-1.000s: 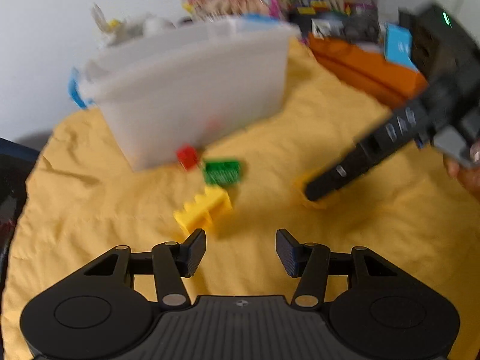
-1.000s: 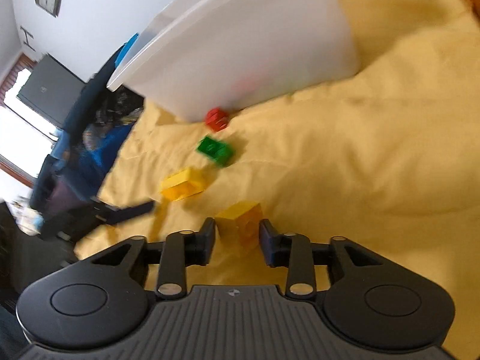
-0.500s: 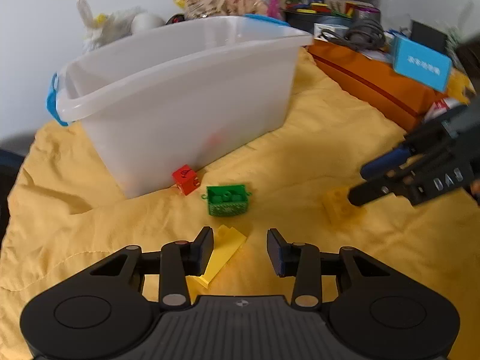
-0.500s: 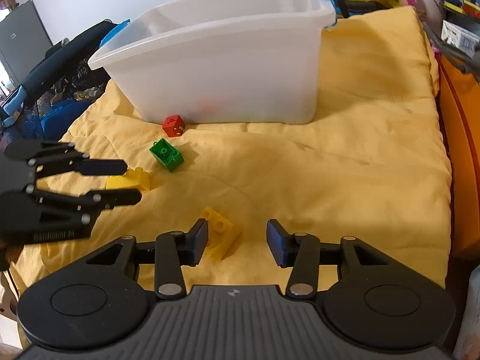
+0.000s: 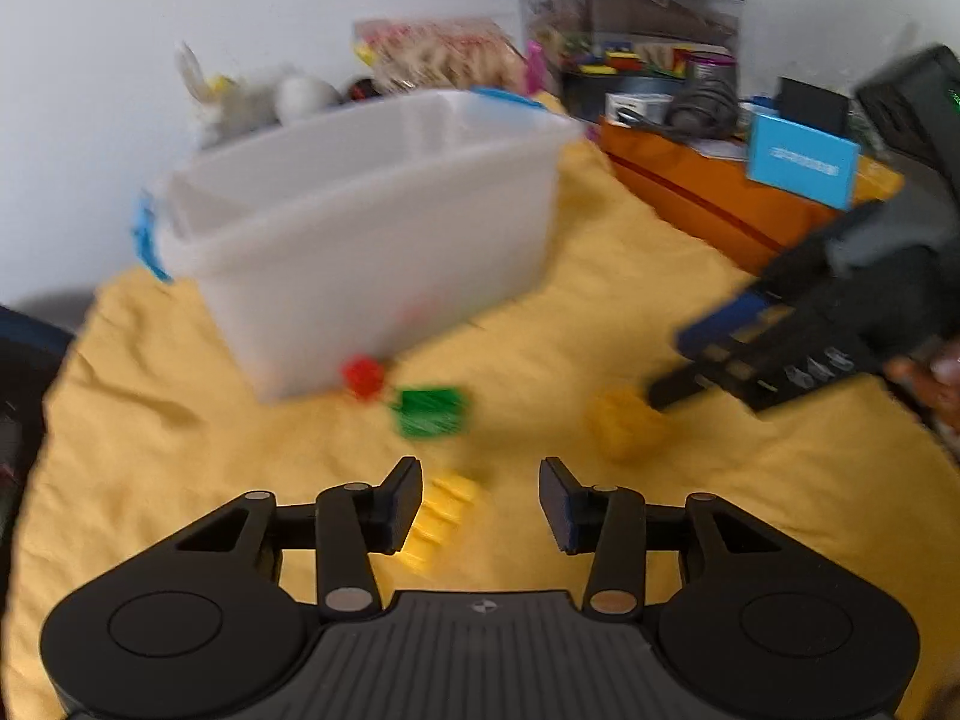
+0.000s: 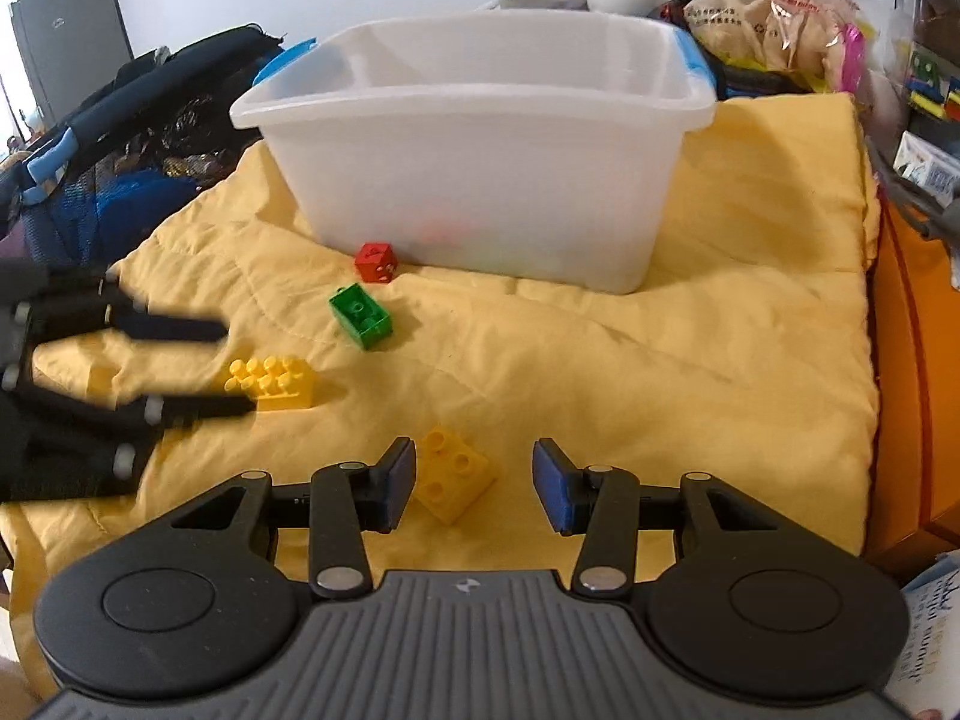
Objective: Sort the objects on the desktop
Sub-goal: 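Grasp the square yellow brick with the right tool while the left tool grasps the long yellow brick, then carry both yellow bricks over the white bin and open both tools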
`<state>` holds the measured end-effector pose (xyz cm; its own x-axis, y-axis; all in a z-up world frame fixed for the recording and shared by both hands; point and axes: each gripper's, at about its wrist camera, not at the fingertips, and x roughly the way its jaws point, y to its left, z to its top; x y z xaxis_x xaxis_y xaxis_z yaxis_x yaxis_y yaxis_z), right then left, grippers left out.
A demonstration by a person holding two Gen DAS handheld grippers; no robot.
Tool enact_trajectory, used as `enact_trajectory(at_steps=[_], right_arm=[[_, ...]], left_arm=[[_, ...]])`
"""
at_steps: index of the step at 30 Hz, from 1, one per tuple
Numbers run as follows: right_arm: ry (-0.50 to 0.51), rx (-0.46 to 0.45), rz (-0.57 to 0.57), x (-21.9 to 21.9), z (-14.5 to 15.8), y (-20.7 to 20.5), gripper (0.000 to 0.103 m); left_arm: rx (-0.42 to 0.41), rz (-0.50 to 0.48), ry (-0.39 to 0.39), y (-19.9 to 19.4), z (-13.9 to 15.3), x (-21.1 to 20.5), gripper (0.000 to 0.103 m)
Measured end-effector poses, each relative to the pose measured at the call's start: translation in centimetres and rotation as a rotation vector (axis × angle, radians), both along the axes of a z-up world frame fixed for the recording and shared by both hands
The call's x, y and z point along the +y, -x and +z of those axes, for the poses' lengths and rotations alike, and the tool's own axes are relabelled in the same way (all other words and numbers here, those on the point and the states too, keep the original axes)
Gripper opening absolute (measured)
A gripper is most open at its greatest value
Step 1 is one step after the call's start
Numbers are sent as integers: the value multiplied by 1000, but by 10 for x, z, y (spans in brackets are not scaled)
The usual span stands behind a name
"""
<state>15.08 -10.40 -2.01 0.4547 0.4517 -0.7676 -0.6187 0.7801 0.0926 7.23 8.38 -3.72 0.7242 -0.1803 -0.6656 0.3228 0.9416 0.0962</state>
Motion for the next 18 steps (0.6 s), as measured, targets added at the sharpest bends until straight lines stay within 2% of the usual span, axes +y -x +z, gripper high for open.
enact_trajectory(at_steps=[5,9,10,11,13,18], right_arm=[[40,24,-17,17,-13,4,49],[50,65,-29,27,-27,3,49],[56,55,-25,29,-29,3,48],[69,39,-24,31,-31,4,47],[82,20,-22,32,-33,6,43],[87,-24,-2,26,-23,8,39]], left_arm=[[67,-21,-58,-26,-21,14,48],[85,-24,-51,-29,-29,9,48],[102,-17,-39,-30,-33,8,47],[124,-5,-19,-30,-36,9,37],[140,11,27,-27,-37,9,27],[153,83,96,-15,-32,10,27]])
